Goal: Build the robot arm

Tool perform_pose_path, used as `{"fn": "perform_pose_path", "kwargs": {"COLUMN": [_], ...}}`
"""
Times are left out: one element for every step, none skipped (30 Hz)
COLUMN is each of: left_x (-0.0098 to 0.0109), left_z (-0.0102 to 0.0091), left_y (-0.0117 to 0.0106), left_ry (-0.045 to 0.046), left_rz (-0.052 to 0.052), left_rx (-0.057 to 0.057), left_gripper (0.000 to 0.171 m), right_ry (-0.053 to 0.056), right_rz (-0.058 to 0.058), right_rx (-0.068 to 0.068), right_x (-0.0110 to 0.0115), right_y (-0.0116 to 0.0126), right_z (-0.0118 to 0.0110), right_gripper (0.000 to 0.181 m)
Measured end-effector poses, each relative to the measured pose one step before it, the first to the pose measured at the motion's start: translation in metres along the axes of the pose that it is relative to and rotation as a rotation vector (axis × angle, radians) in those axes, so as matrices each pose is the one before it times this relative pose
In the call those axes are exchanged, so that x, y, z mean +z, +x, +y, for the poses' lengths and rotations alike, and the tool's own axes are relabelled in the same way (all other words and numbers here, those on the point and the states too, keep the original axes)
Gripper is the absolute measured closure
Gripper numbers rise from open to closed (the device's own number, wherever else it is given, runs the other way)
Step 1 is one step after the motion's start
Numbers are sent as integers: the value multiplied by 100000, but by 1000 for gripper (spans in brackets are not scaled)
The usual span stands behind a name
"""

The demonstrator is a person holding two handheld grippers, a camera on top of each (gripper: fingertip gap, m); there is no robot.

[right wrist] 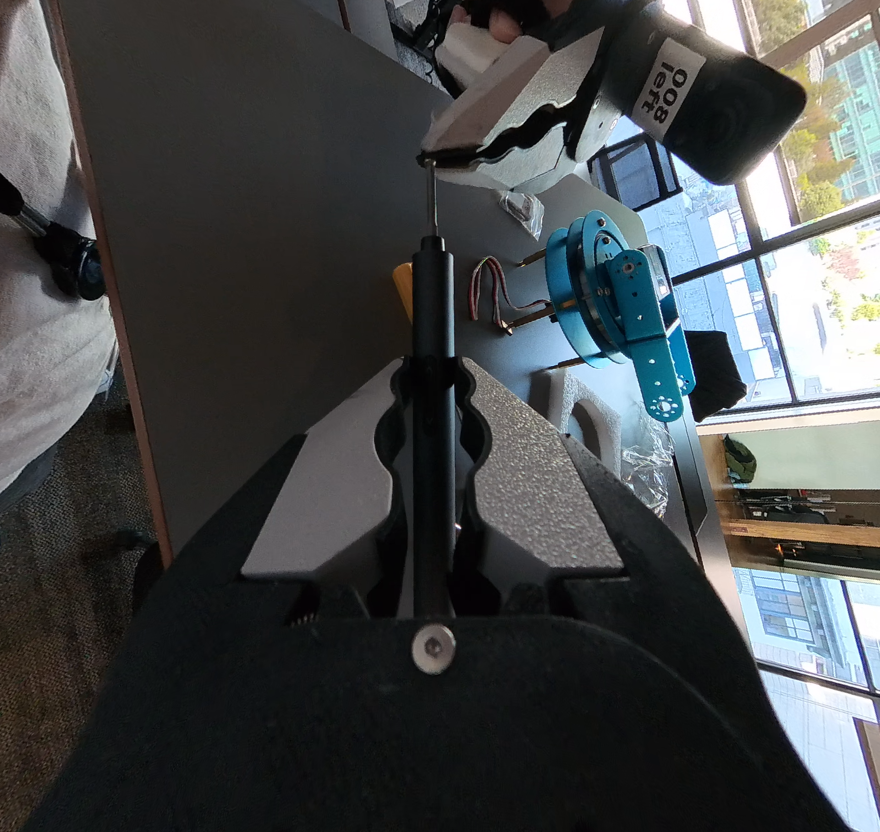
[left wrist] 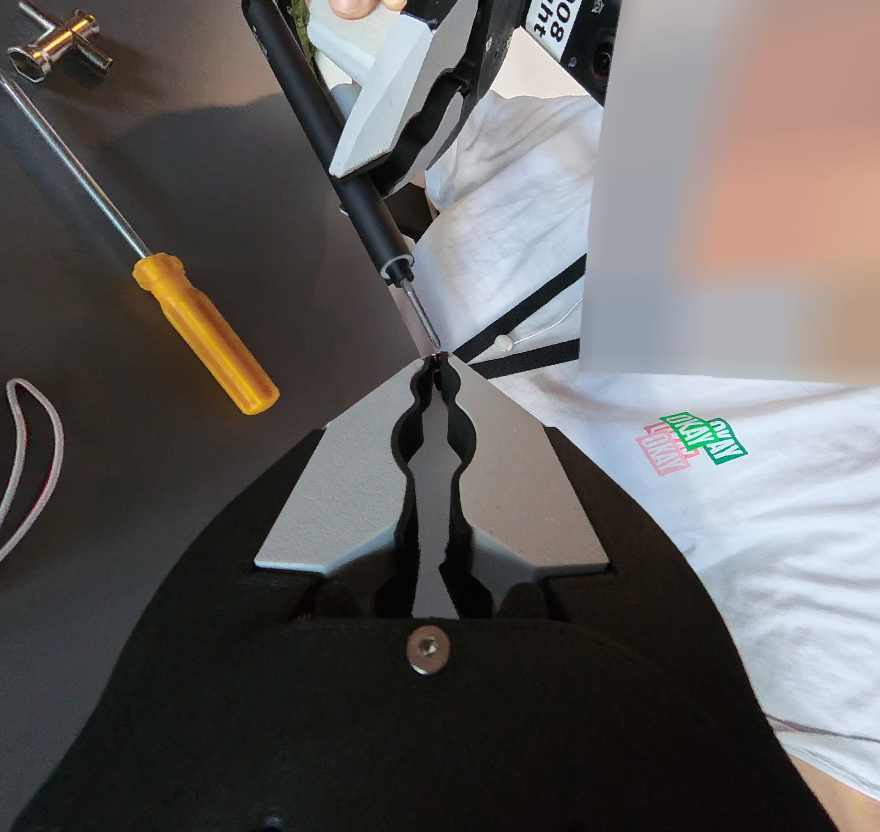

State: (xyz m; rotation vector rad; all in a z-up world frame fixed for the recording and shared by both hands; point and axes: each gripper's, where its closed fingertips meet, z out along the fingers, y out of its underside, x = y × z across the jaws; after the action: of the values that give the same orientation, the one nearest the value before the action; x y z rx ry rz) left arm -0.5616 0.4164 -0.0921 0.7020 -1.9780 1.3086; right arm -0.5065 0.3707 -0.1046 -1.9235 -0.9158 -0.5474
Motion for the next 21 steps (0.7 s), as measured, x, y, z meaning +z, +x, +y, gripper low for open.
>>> {"fn": "perform_pose_path", "kwargs": {"left_x": [89,82,81,51,22,-5,-12,-10,-9,-33,-69,-83,-63,-28,-16,1,14,9,-15,-15,-52], "left_z": [-28,4,57,-15,-55,-49,-4,30,39,13,-35,-81,-84,-7,46,33,-54,-97,-92,-35,-69], "left_y": [44,-25,-37,27,48,-6,-87,-140,-171,-273,-362,-210,86,102,-21,54,264,210,14,14,51], "left_ry": [163,-166,-413,28,350,351,127,-85,-230,-50,287,528,562,186,-228,-117,546,974,1093,813,964], "left_rz": [677,139,-52,191,291,34,-367,-574,-690,-1290,-1645,-456,1348,1306,618,1336,2865,2716,1612,1602,1674], "left_rx": [-38,-201,-134,140,9,-373,-744,-1014,-1379,-1862,-2718,-3098,-2078,-1459,-2075,-2588,-2859,-3284,-3529,-2991,-2130], "left_gripper": [171,171,171,171,171,171,171,171,171,171,171,171,171,171,171,171,171,171,171,171,171], "right_ry": [-377,-113,-192,-343,-269,-364,-538,-641,-684,-1215,-1915,-1753,-970,-654,-719,-590,-461,-665,-909,-931,-371], "right_rz": [-235,-99,67,-290,-88,463,145,-56,322,812,1009,1496,1097,931,1705,2618,3269,3392,2796,3022,3593], "right_rx": [64,-161,-176,-239,-336,-214,-132,-93,-420,-882,-1334,-1383,-1186,-980,-2233,-3372,-3511,-3139,-2397,-1683,-1506], "right_x": [45,38,28,9,5,-3,-8,-3,-6,23,43,65,64,63,52,27,-15,-26,-24,-34,-68], "right_y": [-48,-37,-23,-79,-60,38,9,-13,27,64,65,108,27,-12,29,93,164,218,183,256,326], "right_z": [48,5,24,40,17,32,39,34,29,85,182,159,46,-23,-10,-42,-78,-45,2,22,-45], "right_gripper": [166,165,165,165,165,166,166,166,166,166,166,166,166,166,166,166,166,166,166,166,166]}}
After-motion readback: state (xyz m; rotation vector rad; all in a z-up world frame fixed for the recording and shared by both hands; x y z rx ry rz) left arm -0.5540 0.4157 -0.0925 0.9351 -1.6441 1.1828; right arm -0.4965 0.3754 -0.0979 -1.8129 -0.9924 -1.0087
